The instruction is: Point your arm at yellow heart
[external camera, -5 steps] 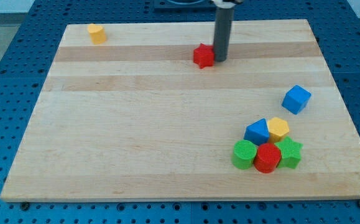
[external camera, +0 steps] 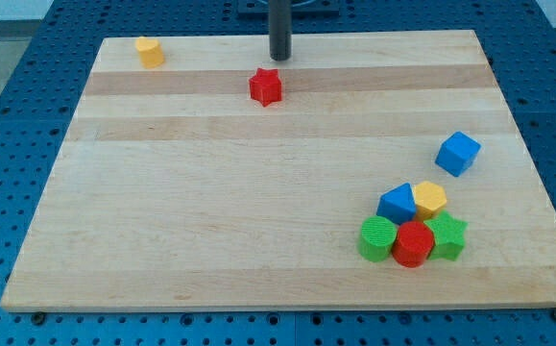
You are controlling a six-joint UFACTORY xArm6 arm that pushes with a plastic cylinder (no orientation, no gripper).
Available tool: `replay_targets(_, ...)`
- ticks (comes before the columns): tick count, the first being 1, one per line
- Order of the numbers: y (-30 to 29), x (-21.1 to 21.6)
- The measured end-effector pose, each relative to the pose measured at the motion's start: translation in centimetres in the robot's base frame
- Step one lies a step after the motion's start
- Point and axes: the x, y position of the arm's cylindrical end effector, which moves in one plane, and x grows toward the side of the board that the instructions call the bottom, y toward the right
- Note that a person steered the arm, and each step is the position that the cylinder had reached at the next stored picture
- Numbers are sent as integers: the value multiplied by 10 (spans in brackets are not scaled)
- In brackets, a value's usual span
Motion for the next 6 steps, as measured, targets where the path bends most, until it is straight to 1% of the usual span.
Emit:
replay_targets(3,-127,-34)
replay_targets(6,-207,-33)
